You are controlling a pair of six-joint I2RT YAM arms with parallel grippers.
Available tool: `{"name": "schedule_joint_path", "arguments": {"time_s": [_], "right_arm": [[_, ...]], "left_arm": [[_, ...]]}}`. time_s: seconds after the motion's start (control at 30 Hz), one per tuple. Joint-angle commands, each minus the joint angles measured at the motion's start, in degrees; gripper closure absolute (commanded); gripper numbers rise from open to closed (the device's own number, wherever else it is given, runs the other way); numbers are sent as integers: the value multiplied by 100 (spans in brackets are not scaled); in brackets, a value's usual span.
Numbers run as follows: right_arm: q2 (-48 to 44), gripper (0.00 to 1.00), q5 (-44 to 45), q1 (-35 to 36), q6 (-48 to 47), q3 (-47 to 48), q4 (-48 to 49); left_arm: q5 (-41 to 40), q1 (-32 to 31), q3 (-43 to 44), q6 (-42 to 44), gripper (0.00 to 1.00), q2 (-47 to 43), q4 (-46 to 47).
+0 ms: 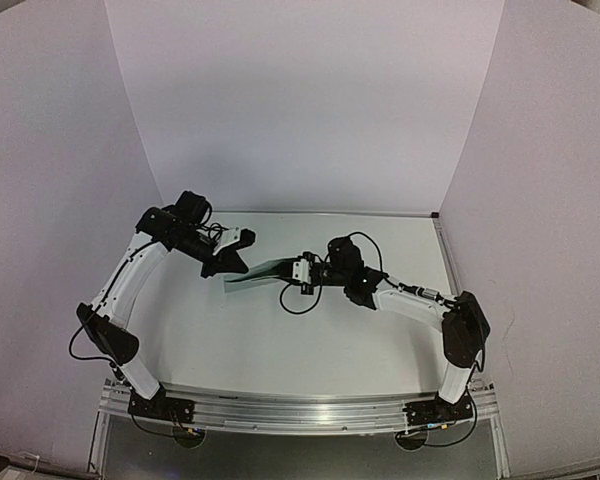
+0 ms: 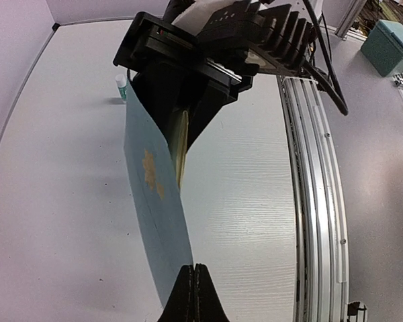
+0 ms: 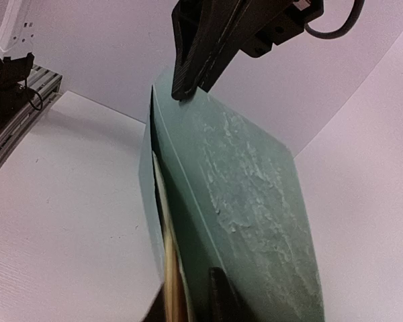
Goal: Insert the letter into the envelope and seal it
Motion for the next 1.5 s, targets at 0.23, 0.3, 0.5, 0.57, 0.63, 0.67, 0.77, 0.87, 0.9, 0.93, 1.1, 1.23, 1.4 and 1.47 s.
{"name": "schedule_joint_path", "arguments": {"time_s": [0.23, 0.3, 0.5, 0.57, 0.63, 0.67, 0.77, 0.87, 0.9, 0.93, 1.1, 1.23, 1.4, 1.47], "right_arm": [[-307, 71, 143, 177, -6, 141, -466], [-299, 72, 276, 244, -154, 225, -592], [-203, 69, 734, 490, -790, 623, -1264], [-150, 67, 802, 526, -821, 739, -1310], [-75, 66, 954, 559, -842, 914, -1431], [-31, 65, 1020, 575, -866, 995, -1500], [101, 67, 1182, 613, -1082, 1300, -2076], [147, 70, 1302, 633, -1202, 1391, -2425], [153, 71, 1352, 634, -1222, 1402, -2503], [161, 71, 1411, 636, -1244, 1409, -2560], [322, 69, 1812, 664, -1521, 1610, -2778], [458, 72, 2067, 670, -1637, 1783, -2911], [518, 92, 2156, 686, -1740, 1828, -3036], [525, 98, 2191, 685, -1755, 1815, -3053]], "left_arm": [[-149, 18, -426, -20, 100, -399, 3], [-216, 17, -452, -21, 100, -392, 36], [-399, 17, -529, -44, 100, -393, 97], [-428, 17, -561, -52, 100, -398, 116], [-439, 17, -584, -58, 100, -407, 125], [-435, 17, -591, -59, 100, -409, 127], [-432, 17, -583, -55, 100, -422, 122], [-459, 17, -567, -56, 100, -437, 124], [-466, 17, -564, -54, 100, -440, 126], [-468, 17, -558, -48, 100, -442, 130], [-421, 17, -518, -23, 100, -419, 105], [-399, 17, -466, -22, 100, -404, 87], [-378, 17, -449, -33, 100, -409, 52], [-365, 17, -431, -37, 100, -408, 37]]}}
